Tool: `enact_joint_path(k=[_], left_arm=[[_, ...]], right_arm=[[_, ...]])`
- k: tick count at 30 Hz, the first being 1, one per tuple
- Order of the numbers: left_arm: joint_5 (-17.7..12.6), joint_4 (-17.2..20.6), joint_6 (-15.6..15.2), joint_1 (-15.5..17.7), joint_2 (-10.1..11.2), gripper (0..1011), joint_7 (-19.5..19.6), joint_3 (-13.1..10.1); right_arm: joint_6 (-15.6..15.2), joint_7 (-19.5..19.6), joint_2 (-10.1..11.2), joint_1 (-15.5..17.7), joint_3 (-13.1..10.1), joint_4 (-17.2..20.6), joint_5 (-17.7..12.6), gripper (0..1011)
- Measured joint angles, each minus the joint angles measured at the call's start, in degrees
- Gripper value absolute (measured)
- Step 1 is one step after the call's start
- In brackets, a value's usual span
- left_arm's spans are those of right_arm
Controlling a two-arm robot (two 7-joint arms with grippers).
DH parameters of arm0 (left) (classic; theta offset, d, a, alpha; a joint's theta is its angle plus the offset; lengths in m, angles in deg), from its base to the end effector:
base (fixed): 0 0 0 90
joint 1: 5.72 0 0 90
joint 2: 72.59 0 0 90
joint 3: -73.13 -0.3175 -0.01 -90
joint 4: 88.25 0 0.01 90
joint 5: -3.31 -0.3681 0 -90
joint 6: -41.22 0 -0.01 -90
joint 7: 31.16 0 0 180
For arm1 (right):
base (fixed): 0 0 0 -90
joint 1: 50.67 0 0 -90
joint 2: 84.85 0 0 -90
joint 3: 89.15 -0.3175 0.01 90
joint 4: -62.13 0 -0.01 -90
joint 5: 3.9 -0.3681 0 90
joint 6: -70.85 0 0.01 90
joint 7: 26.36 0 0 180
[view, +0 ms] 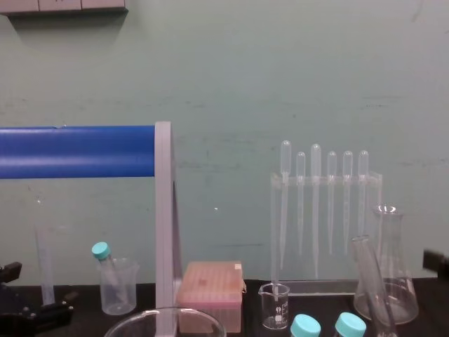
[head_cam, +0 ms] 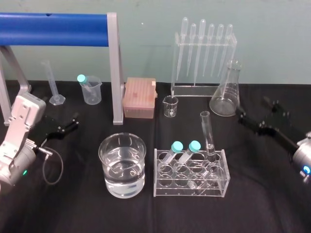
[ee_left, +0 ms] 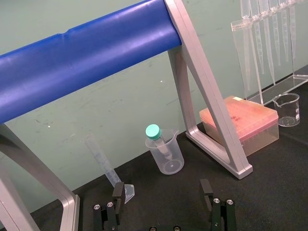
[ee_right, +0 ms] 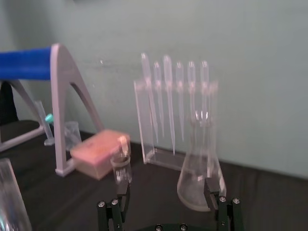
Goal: Hold the test tube with one hand and immerse one end into the beaker, then return it to the test tube rack.
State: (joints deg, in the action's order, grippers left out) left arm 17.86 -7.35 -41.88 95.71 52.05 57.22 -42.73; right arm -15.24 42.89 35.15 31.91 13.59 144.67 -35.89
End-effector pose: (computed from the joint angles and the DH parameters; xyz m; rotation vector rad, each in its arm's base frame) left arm 0.4186 0.0826 -0.3358 0.3045 -0.2849 1.2480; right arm 0.4186 -0.1150 -0.3163 -0.0027 0.0339 -1.0847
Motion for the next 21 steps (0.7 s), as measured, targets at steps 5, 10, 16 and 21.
enact_joint_path(k=[5, 10, 16, 21], left_arm=[[0.0, 0.0, 0.0, 0.0, 0.0, 1000, 0.0, 0.0], [0.0, 0.0, 0.0, 0.0, 0.0, 1000, 0.0, 0.0], [0.0, 0.0, 0.0, 0.0, 0.0, 1000, 0.0, 0.0], [0.0, 0.0, 0.0, 0.0, 0.0, 1000, 0.0, 0.0]], right_arm=[[-0.6, -0.1, -0.9, 0.7, -0.2, -1.2, -0.1, 1000], [-0.9, -0.4, -1.5, 1.0, -0.5, -1.5, 0.0, 1000], [-0.9, -0.5, -1.4, 0.9, -0.4, -1.5, 0.0, 1000], [-0.9, -0.5, -1.4, 0.9, -0.4, -1.5, 0.0, 1000]])
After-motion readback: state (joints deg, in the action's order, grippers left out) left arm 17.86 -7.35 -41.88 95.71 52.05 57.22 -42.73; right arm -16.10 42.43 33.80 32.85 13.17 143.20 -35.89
